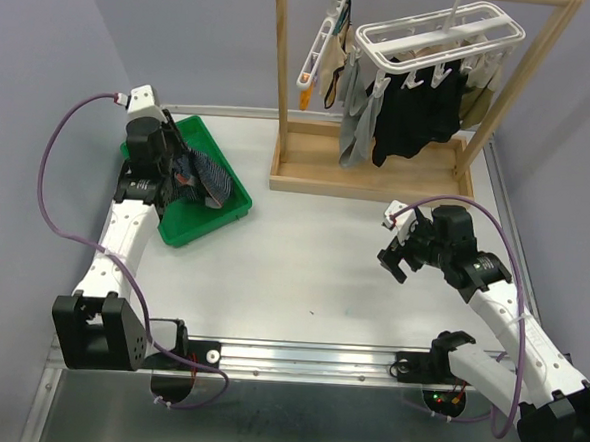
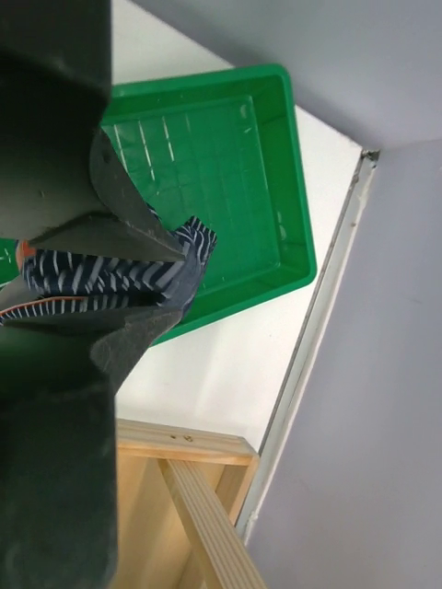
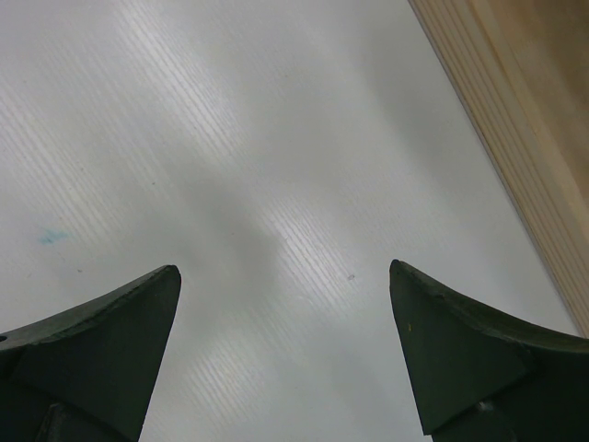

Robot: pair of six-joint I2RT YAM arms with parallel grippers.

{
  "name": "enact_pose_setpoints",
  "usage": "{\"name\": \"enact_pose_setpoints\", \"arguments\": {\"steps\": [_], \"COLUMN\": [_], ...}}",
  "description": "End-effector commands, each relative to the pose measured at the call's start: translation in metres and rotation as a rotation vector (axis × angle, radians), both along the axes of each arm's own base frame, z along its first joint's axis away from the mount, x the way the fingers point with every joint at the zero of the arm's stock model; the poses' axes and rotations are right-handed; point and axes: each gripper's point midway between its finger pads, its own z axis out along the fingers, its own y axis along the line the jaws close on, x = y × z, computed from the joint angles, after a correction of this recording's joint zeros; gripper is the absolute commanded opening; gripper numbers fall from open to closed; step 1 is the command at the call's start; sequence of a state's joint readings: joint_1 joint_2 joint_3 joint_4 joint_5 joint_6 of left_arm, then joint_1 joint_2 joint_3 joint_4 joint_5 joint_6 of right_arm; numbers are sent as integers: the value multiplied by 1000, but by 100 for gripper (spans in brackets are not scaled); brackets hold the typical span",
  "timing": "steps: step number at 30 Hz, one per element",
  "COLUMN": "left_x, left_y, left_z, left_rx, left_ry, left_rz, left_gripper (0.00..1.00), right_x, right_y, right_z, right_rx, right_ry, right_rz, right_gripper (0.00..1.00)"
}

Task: Remove the underwear clipped to the hanger
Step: Place the underwear in the bin.

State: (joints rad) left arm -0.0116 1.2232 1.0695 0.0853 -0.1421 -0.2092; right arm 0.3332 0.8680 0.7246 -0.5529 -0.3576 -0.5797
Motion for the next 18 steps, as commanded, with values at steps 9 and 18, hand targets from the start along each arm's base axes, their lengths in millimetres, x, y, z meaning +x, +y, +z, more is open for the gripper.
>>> {"name": "enact_pose_setpoints", "arguments": {"steps": [9,18], "left_x": [-5,-39], "left_y": [7,-38], "left_z": [9,25], "left_rx": [-43,1], "left_ry": [-51,-140], "left_rz": [-10,-283], "left_gripper": [77,85], "right_x": [3,3], "right_y": [-1,3], "right_z": [1,-3], "right_rx": [9,21], "right_ry": [-29,-2], "right_rz": [-8,8], "right_gripper": [100,100]}}
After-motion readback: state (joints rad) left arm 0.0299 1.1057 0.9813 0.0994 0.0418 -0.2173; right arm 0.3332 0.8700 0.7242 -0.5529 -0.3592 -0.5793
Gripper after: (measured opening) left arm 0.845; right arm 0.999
